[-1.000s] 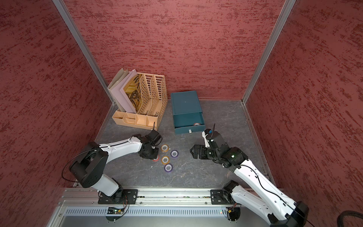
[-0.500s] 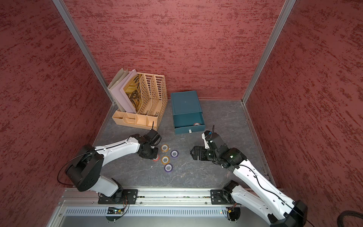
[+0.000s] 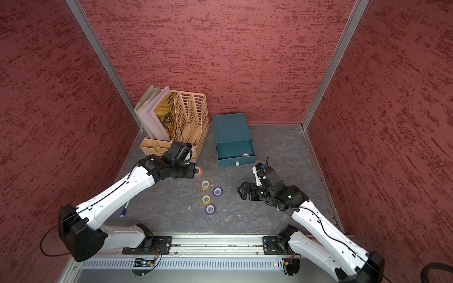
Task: Place the transparent tape into the drawer according to color
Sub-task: Place the tape in the drawer.
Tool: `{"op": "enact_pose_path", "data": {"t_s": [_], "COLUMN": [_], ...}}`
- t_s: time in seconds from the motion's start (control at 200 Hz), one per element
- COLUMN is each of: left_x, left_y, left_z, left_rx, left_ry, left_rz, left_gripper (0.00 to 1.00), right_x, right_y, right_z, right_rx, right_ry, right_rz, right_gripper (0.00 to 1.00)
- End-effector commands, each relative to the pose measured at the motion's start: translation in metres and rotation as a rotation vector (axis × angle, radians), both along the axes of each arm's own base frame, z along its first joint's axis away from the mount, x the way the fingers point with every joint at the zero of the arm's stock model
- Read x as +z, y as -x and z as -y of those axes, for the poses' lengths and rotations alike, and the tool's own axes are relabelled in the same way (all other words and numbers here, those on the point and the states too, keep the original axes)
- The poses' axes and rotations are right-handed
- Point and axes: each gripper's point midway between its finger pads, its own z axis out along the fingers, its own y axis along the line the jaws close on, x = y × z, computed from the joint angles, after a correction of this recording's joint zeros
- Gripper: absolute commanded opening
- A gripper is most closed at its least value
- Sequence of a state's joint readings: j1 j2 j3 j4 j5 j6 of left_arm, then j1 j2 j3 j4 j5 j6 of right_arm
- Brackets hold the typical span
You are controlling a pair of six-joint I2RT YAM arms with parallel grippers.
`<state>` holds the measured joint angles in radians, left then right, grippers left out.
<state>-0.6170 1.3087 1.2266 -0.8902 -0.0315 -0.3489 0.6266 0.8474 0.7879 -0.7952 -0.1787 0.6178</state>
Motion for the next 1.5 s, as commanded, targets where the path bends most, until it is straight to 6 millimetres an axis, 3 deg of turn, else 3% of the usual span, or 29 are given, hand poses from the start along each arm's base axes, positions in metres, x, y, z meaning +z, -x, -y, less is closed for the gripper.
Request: {"op": "enact_pose_path", "data": {"t_s": [0.0, 0.15, 0.341, 0.541, 0.892, 1.097, 1.378, 1.498], "left_x": [0.038, 0.078, 0.096, 0.089, 0.058, 0.057, 0.083, 0.094], "left_y": [-0.012, -0.031, -0.057, -0.072, -0.075, -0.078, -0.077, -0.085], "left_z": [0.011, 0.042, 0.087, 0.123, 0.141, 0.142, 0.140, 0.129], "left_rx": [-0.047, -0.115, -0.194, -0.260, -0.291, -0.294, -0.291, -0.259], "left_ry": [0.029, 0.102, 0.147, 0.150, 0.125, 0.121, 0.179, 0.228], "left_rz": [0.101, 0.205, 0.261, 0.253, 0.201, 0.210, 0.280, 0.287], "left_gripper": [0.00, 0.00, 0.00, 0.00, 0.00, 0.44, 0.80, 1.00], "right_x": [0.004, 0.005, 0.009, 0.012, 0.011, 0.011, 0.014, 0.020], "right_y": [-0.002, -0.002, -0.004, -0.003, -0.007, -0.010, -0.019, -0.026], "right_z": [-0.001, 0.000, 0.000, 0.003, 0.004, 0.001, -0.003, -0.006], "right_rx": [-0.011, -0.013, -0.021, -0.031, -0.039, -0.035, -0.039, -0.035], "right_ry": [-0.018, -0.015, -0.019, -0.019, -0.006, -0.005, -0.012, -0.005], "right_rz": [0.024, 0.027, 0.040, 0.046, 0.049, 0.053, 0.086, 0.124], "right_gripper": [0.98, 0.99, 0.98, 0.99, 0.98, 0.99, 0.98, 0.98]}}
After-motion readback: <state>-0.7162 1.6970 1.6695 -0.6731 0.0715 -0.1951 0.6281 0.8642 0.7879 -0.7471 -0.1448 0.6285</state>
